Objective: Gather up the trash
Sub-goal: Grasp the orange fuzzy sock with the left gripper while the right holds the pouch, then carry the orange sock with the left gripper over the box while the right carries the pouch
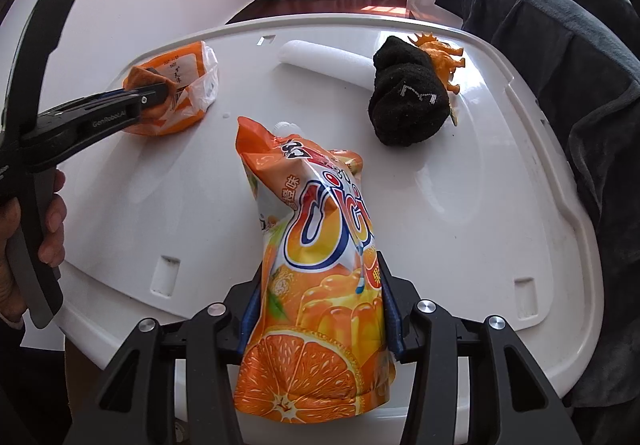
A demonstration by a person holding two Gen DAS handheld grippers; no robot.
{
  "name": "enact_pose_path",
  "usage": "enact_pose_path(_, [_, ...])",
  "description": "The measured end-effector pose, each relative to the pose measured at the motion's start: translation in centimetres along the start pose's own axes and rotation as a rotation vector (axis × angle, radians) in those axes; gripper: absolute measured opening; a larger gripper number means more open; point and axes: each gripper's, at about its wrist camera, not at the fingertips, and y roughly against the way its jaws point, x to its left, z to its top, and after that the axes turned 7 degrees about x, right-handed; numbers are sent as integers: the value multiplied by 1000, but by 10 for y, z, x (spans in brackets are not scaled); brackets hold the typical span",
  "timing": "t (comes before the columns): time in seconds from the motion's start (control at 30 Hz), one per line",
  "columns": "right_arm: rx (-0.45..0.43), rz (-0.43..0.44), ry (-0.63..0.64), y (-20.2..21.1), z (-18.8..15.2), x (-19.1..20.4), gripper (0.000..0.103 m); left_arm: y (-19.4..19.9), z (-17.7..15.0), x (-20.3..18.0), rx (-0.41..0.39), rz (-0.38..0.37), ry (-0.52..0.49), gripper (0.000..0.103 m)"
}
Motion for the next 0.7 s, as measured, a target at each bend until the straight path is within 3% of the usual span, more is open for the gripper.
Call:
enact_pose_path(0.1, [0, 9, -11, 0, 1, -2, 48, 32, 0, 9, -39, -44, 50, 31])
enact_pose_path(0.27, [-6, 1, -10, 0, 1, -2, 47, 85, -24, 12, -72, -42, 70, 31])
enact_pose_path(0.43, [-15, -10, -6, 2, -3, 3, 47, 119, -89, 8, -22, -30, 108, 31])
enact_pose_path(0.7, [-37, -1, 9, 9, -7, 16, 47, 137, -180, 2, 81, 3, 166, 31])
